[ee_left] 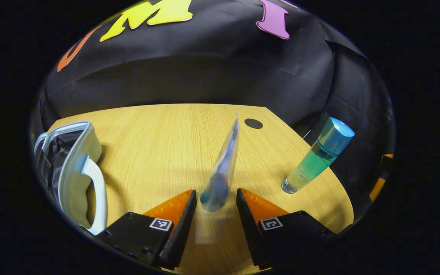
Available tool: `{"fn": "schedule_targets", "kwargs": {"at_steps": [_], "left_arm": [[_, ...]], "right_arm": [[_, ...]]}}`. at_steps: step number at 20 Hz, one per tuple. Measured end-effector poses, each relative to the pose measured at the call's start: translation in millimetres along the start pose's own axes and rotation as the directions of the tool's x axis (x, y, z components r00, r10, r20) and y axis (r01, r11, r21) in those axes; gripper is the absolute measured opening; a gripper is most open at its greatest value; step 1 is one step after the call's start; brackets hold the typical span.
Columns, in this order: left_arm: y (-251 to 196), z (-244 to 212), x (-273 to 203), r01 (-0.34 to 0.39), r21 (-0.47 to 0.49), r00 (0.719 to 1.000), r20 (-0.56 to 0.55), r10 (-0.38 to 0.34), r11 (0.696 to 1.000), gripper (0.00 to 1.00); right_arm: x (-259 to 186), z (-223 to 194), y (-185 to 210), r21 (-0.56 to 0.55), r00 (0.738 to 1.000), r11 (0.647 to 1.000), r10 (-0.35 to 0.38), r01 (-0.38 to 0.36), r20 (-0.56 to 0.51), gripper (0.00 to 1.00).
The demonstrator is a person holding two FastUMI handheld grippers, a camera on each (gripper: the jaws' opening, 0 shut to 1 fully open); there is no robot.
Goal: First open the suitcase, pack the skin care products into it, and then close the suitcase.
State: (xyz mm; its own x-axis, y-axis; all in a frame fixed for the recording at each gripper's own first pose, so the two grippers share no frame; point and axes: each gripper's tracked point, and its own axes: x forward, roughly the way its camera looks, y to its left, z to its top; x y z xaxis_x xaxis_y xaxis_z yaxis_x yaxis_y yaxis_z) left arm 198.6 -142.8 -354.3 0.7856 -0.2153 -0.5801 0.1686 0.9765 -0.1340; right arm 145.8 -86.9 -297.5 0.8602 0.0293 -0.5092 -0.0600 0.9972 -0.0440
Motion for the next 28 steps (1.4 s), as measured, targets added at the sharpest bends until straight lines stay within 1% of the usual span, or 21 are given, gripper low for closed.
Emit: {"fn": "schedule_targets", "kwargs": {"at_steps": [1,2,3,4,5,6,8,9,10,11,12,14,15,16,20,22,23,24,25,27,28], "left_arm": [[-1.0,2.7,1.3,0.013,-0.002,1.000,0.003,-0.013,1.000,0.68],[-1.3,4.0,3.0,0.026,-0.004,1.000,0.005,-0.026,1.000,0.63],[0.5,3.9,1.9,0.032,-0.002,0.999,0.006,-0.032,0.999,0.69],[2.0,4.0,0.8,0.040,0.003,0.999,0.000,-0.040,0.999,0.47],[0.7,4.9,0.6,0.056,0.008,0.998,0.000,-0.056,0.998,0.50],[1.4,6.0,-0.6,0.060,0.010,0.998,0.001,-0.060,0.998,0.46],[0.9,7.4,-4.5,0.068,0.002,0.998,0.000,-0.068,0.998,0.43],[-0.1,8.2,-7.6,0.076,-0.006,0.997,0.001,-0.076,0.997,0.51],[-2.1,9.0,-14.0,0.090,-0.014,0.996,-0.003,-0.090,0.996,0.50],[-5.1,10.4,-23.6,0.115,-0.024,0.993,-0.001,-0.115,0.993,0.42],[-8.4,13.7,-35.1,0.133,-0.037,0.991,0.008,-0.133,0.990,0.42],[-11.0,16.9,-57.9,0.152,-0.051,0.988,0.007,-0.151,0.987,0.41],[-8.0,17.7,-68.6,0.143,-0.046,0.990,0.007,-0.143,0.989,0.48],[-5.3,17.2,-81.7,0.141,-0.043,0.990,-0.002,-0.141,0.989,0.40],[17.5,11.5,-125.9,0.111,-0.068,0.994,-0.008,-0.111,0.992,0.40],[32.5,7.6,-147.3,0.088,-0.081,0.996,-0.017,-0.090,0.993,0.40],[40.3,4.0,-156.2,0.079,-0.073,0.996,-0.028,-0.081,0.994,0.40],[52.4,1.6,-165.2,0.055,-0.063,0.998,-0.034,-0.057,0.996,0.40],[64.2,-0.6,-173.6,0.041,-0.060,0.998,-0.039,-0.043,0.997,0.40],[86.5,-1.3,-187.0,0.010,-0.068,0.999,-0.044,-0.013,0.998,0.40],[98.3,-1.6,-192.9,-0.008,-0.075,0.999,-0.049,0.004,0.997,0.40]], "right_arm": [[4.8,1.5,0.0,0.002,1.000,1.000,-0.003,0.003,0.000,0.82],[8.5,2.5,1.3,0.002,1.000,1.000,-0.005,0.005,0.000,0.82],[12.8,3.0,2.0,0.000,1.000,1.000,-0.007,0.007,0.000,0.83],[16.8,3.4,2.8,-0.001,1.000,1.000,-0.009,0.009,-0.002,0.82],[20.5,2.8,3.5,-0.002,1.000,1.000,-0.011,0.011,-0.004,0.82],[23.5,2.6,4.4,-0.003,1.000,1.000,-0.010,0.010,-0.007,0.82],[30.2,0.5,8.1,-0.007,1.000,1.000,-0.010,0.010,-0.012,0.82],[34.0,-0.5,10.4,-0.010,1.000,1.000,-0.008,0.008,-0.013,0.82],[38.4,-0.5,14.3,-0.011,1.000,1.000,-0.001,0.001,-0.011,0.82],[43.8,0.5,19.5,-0.009,1.000,1.000,0.014,-0.014,-0.009,0.82],[49.5,2.4,25.3,-0.003,1.000,1.000,0.029,-0.029,-0.004,0.82],[65.4,0.0,27.4,-0.006,1.000,1.000,0.021,-0.021,-0.003,0.82],[75.2,-0.7,29.5,0.001,1.000,1.000,0.017,-0.017,-0.008,0.81],[84.1,-2.1,32.3,0.012,1.000,1.000,0.015,-0.015,-0.015,0.82],[117.2,-5.5,40.1,0.029,1.000,1.000,0.001,-0.001,-0.011,0.81],[127.7,-5.5,47.4,0.041,1.000,0.999,0.014,-0.013,-0.012,0.76],[131.2,-6.6,48.3,0.048,1.000,0.999,0.014,-0.014,-0.011,0.67],[132.2,-5.3,52.1,0.056,1.000,0.998,0.015,-0.015,-0.008,0.63],[133.4,-4.4,52.1,0.056,1.000,0.998,-0.003,0.003,-0.010,0.51],[132.4,-4.8,54.9,0.070,1.000,0.997,-0.012,0.013,-0.007,0.39],[130.0,-5.9,57.9,0.065,1.000,0.998,-0.011,0.012,-0.013,0.37]]}}
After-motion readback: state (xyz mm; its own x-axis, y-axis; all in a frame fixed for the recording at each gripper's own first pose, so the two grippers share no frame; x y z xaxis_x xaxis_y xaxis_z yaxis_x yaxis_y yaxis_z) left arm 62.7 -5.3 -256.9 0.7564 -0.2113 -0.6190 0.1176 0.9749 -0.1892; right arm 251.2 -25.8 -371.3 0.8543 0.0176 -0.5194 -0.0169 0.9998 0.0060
